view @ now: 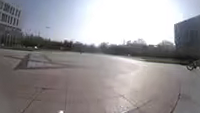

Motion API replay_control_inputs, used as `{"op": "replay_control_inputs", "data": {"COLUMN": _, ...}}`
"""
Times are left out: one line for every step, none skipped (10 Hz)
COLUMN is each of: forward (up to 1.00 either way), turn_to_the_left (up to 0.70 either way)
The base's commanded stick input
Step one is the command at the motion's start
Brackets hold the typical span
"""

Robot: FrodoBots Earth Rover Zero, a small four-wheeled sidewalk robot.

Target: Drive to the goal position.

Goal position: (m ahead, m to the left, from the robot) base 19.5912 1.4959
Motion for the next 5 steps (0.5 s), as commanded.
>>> {"op": "replay_control_inputs", "data": {"forward": 1.00, "turn_to_the_left": -0.35}}
{"op": "replay_control_inputs", "data": {"forward": 1.00, "turn_to_the_left": -0.40}}
{"op": "replay_control_inputs", "data": {"forward": 1.00, "turn_to_the_left": -0.29}}
{"op": "replay_control_inputs", "data": {"forward": 1.00, "turn_to_the_left": -0.38}}
{"op": "replay_control_inputs", "data": {"forward": 1.00, "turn_to_the_left": -0.04}}
